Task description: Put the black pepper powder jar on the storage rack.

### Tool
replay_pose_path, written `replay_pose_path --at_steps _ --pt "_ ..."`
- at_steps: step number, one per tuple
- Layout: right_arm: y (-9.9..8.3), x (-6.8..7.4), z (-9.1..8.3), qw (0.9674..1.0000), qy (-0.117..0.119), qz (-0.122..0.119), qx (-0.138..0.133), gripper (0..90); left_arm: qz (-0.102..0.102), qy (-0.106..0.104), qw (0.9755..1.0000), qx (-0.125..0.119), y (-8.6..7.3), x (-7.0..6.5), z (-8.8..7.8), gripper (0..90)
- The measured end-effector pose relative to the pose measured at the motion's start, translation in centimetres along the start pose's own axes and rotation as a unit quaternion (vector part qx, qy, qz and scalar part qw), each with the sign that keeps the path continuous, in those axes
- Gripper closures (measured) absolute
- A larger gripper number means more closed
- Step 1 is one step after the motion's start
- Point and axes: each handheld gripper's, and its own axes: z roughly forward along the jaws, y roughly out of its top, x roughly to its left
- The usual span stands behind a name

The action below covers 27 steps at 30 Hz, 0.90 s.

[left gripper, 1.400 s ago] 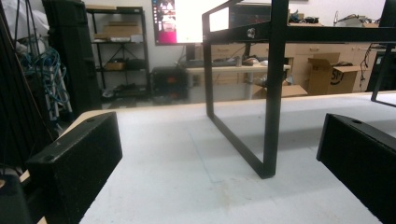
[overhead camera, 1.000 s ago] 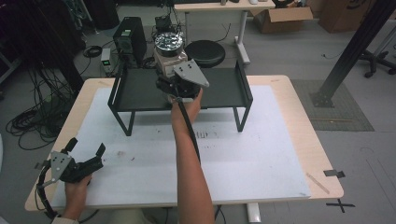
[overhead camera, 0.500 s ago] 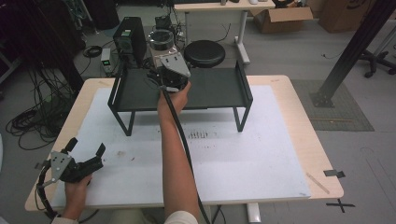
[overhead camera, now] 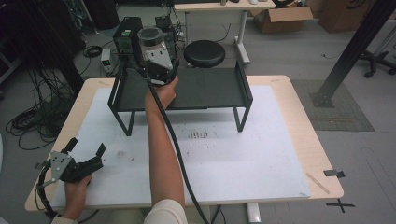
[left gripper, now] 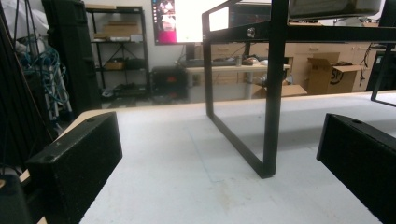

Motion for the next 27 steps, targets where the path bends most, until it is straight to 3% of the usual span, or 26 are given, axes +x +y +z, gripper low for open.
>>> replay_pose_path --at_steps 9,27 --pt "-1.1 0.4 1.0 0.9997 -0.007 0.005 0.022 24.6 0.0 0.0 1.0 0.0 0.0 0.0 0.0 0.5" --pt "-1.4 -0.1 0.9 0.9997 0.002 0.019 0.018 23.1 0.001 0.0 1.0 -0.001 0.0 0.0 0.0 0.5"
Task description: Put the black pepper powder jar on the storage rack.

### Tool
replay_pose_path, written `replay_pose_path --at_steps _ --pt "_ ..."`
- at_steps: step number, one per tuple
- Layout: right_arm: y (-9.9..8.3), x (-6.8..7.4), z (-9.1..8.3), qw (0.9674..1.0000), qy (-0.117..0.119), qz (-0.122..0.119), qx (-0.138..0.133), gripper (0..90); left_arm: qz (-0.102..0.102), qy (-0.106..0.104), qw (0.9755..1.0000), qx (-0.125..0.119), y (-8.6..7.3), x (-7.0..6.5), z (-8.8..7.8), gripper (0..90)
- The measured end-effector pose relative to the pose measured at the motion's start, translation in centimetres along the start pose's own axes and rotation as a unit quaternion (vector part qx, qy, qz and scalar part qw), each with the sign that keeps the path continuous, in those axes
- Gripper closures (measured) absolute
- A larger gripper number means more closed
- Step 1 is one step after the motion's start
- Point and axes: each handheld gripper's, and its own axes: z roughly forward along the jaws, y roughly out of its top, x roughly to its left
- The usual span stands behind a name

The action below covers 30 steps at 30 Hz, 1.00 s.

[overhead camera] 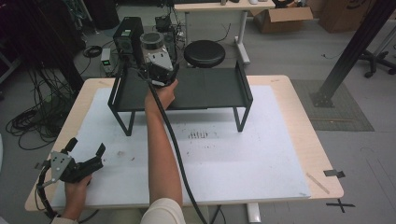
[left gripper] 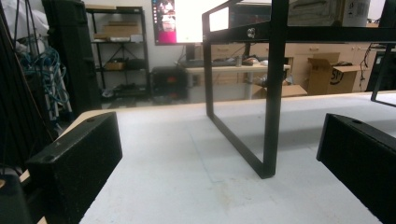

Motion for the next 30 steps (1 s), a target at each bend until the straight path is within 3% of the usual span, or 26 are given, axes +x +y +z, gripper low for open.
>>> replay_pose_path --at_steps 4,9,17,30 --pt "-0.1 -0.1 -0.1 1.0 0.003 -0.005 0.001 18.1 0.0 0.0 1.0 0.0 0.0 0.0 0.0 0.5" --pt "-0.2 -0.6 -0.5 0.9996 0.008 0.024 -0.007 8.8 0.0 0.0 1.0 0.0 0.0 0.0 0.0 0.5" --pt "0.4 -0.7 -1.2 0.9996 0.019 0.016 -0.013 0.7 0.0 0.0 1.0 0.0 0.0 0.0 0.0 0.5" --pt "2.1 -1.3 -3.5 0.9989 0.029 0.015 -0.033 0.0 0.0 0.0 1.0 0.001 0.0 0.0 0.0 0.5"
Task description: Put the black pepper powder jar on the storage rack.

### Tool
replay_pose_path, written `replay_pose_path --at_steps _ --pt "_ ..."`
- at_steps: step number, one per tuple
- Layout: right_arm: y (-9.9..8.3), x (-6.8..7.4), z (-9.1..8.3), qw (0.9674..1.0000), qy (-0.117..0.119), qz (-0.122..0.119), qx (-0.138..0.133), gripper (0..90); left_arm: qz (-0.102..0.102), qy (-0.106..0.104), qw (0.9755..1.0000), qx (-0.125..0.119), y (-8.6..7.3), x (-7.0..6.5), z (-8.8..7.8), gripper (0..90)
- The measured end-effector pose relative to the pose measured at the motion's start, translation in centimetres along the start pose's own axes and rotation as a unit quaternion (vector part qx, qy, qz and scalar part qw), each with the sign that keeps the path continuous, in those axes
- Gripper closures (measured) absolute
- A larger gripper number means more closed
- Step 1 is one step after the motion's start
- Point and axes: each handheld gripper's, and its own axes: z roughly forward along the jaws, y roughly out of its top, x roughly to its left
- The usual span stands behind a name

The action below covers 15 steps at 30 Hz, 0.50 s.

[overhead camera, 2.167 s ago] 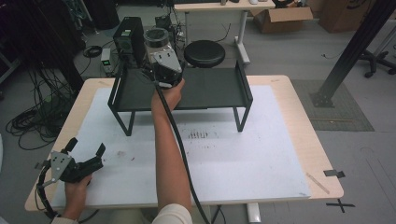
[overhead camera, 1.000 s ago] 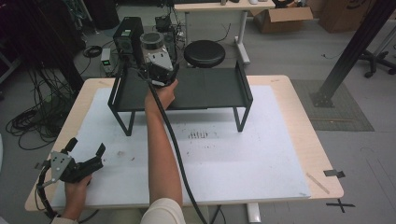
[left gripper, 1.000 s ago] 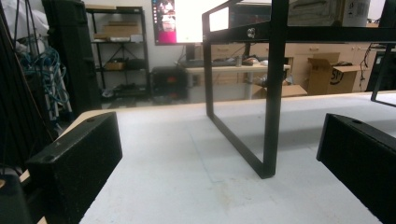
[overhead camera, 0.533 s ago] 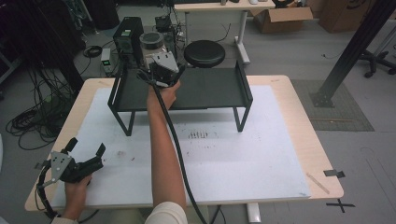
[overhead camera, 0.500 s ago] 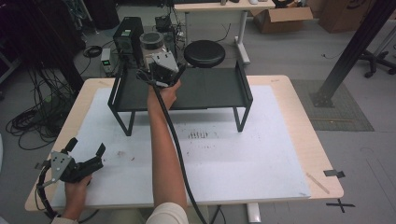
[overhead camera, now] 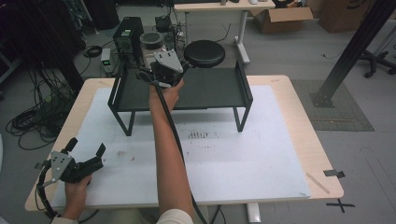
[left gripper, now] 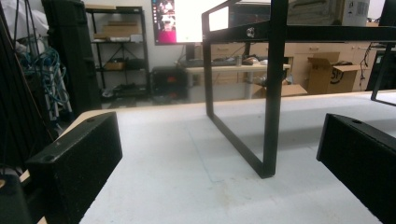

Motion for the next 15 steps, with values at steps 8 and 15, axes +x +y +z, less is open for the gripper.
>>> replay_pose_path --at_steps 8,15 --pt "1.0 -1.2 -2.3 0.9998 0.016 0.001 -0.011 0.0 -0.001 0.0 1.0 -0.002 0.0 0.0 0.0 0.5" --pt "1.1 -2.4 -4.3 0.9997 0.017 -0.002 -0.015 0.0 0.001 0.0 1.0 -0.001 0.0 0.0 0.0 0.5"
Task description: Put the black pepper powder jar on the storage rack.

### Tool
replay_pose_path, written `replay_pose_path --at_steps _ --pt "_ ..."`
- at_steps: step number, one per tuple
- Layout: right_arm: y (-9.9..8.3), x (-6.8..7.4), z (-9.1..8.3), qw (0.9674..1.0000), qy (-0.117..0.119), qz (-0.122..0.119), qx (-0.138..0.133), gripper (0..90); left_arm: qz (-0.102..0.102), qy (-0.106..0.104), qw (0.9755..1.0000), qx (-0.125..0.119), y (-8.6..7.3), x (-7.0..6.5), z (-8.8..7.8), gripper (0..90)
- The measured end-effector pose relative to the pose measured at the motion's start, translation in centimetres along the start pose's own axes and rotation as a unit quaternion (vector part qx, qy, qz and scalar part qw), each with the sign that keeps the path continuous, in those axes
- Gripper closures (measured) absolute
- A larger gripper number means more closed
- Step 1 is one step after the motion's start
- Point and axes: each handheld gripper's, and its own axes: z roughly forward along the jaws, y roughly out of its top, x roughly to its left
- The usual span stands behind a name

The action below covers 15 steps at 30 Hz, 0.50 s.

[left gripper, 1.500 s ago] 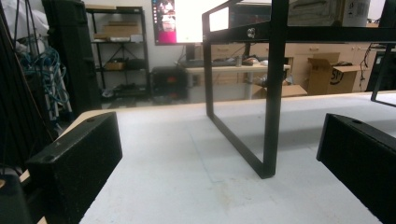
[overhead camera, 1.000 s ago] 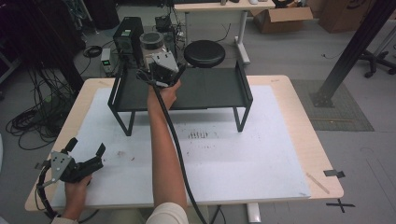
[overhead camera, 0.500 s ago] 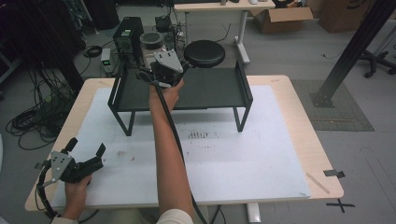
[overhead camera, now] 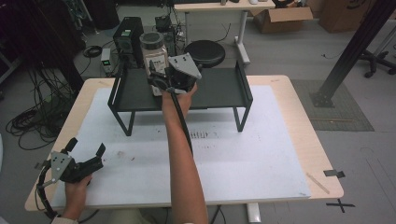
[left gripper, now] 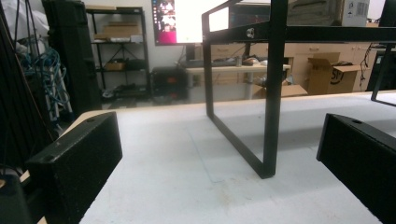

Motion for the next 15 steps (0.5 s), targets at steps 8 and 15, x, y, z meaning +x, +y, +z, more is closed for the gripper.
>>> replay_pose_path --at_steps 8,15 --pt "0.1 -1.8 -2.6 0.9999 0.007 -0.011 -0.003 0.0 0.001 0.0 1.0 0.0 0.0 0.0 0.0 0.5" --pt "0.2 -3.2 -5.0 0.9995 0.013 -0.027 -0.007 0.0 0.001 0.0 1.0 0.0 0.0 0.0 0.0 0.5"
